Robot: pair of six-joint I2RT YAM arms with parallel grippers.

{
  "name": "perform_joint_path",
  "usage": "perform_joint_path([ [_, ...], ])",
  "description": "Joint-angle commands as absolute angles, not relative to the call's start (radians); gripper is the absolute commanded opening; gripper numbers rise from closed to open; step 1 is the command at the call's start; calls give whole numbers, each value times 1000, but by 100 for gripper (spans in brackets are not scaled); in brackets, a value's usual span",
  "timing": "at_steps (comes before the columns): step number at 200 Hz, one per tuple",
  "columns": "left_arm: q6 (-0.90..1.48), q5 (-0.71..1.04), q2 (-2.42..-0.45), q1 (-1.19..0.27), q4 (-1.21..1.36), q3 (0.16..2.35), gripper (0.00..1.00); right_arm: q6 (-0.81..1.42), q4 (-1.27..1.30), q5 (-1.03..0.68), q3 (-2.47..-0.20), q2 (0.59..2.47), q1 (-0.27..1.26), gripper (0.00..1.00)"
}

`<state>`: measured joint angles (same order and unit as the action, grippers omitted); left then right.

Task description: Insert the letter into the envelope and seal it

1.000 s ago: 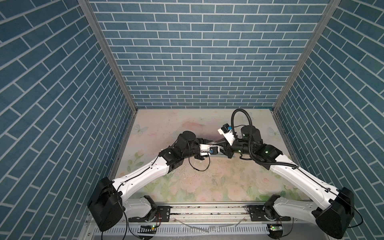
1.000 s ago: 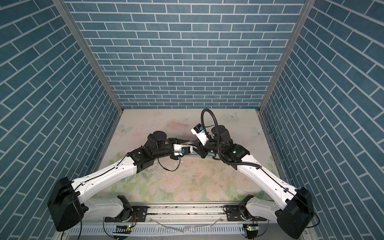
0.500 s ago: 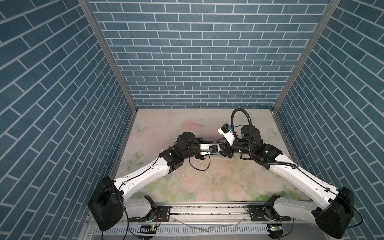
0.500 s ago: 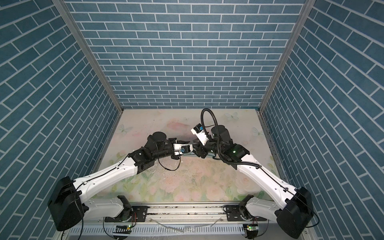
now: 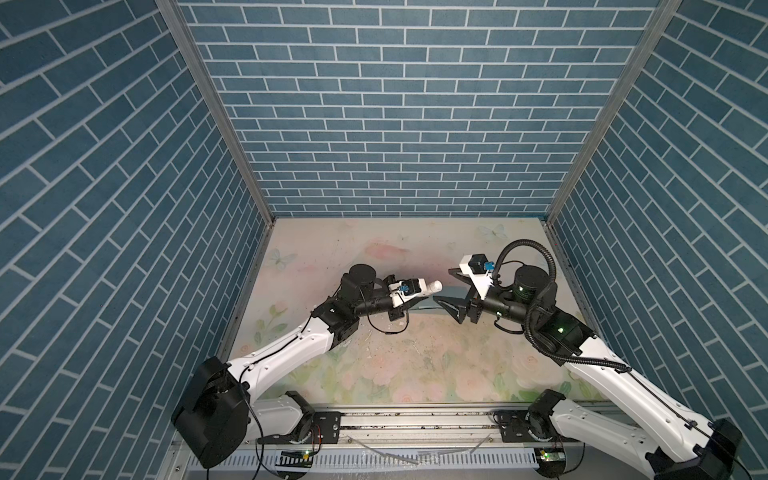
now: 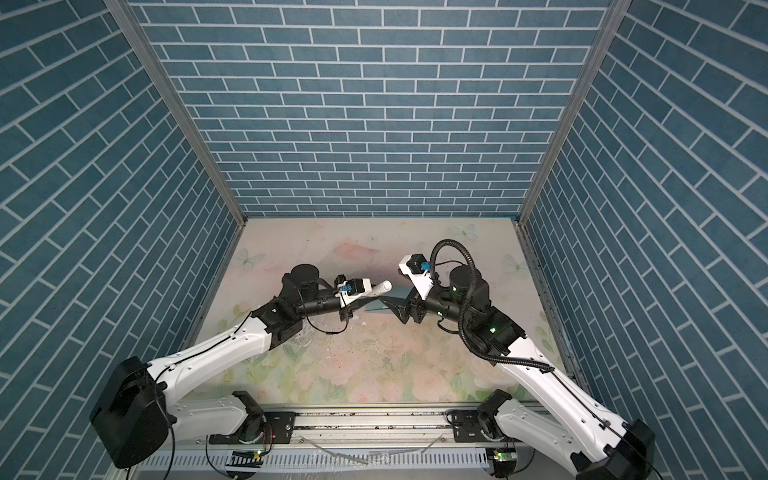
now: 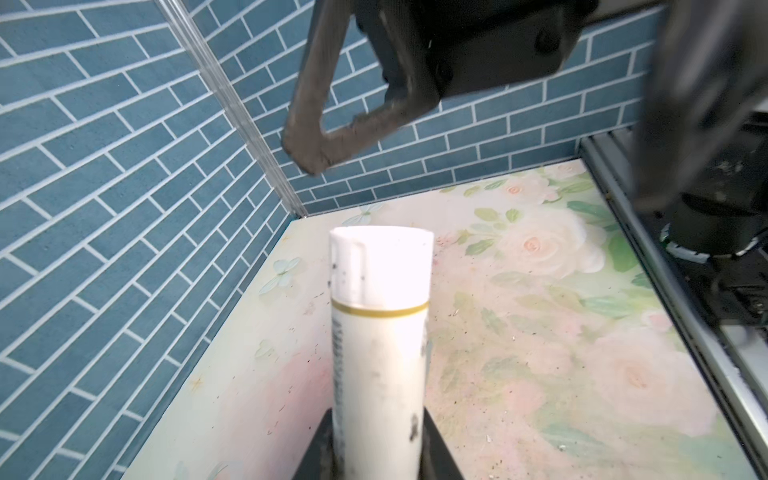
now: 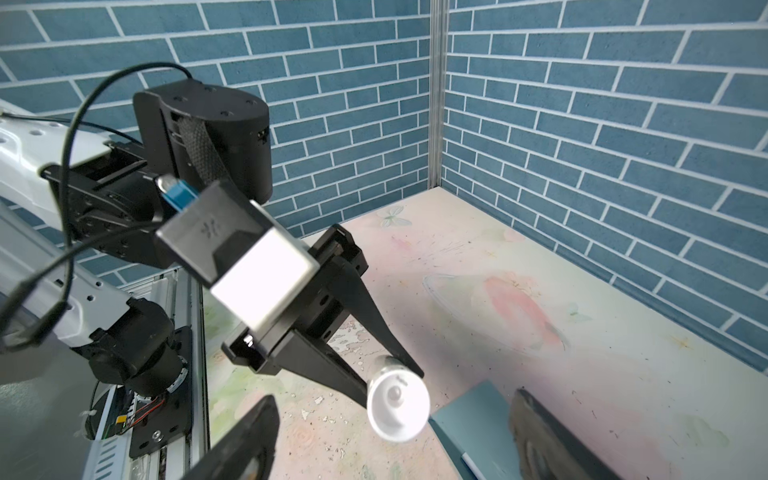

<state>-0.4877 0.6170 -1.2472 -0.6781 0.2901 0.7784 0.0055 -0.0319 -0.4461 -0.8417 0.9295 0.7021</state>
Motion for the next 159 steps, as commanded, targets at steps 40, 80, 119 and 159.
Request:
perform_joint_path([
  [40, -434, 763, -1227, -669, 313, 790, 0, -50, 22, -578, -834, 985, 706, 69],
  [80, -439, 785, -1236, -669, 279, 808, 0, -67, 29, -642, -850, 1027, 706, 59],
  [119, -434, 793, -1239, -669, 275, 811, 0, -63, 60, -684, -853, 1054, 706, 52],
  [159, -434, 799, -1244, -670, 263, 819, 0, -58, 82, -704, -853, 1072, 707, 46],
])
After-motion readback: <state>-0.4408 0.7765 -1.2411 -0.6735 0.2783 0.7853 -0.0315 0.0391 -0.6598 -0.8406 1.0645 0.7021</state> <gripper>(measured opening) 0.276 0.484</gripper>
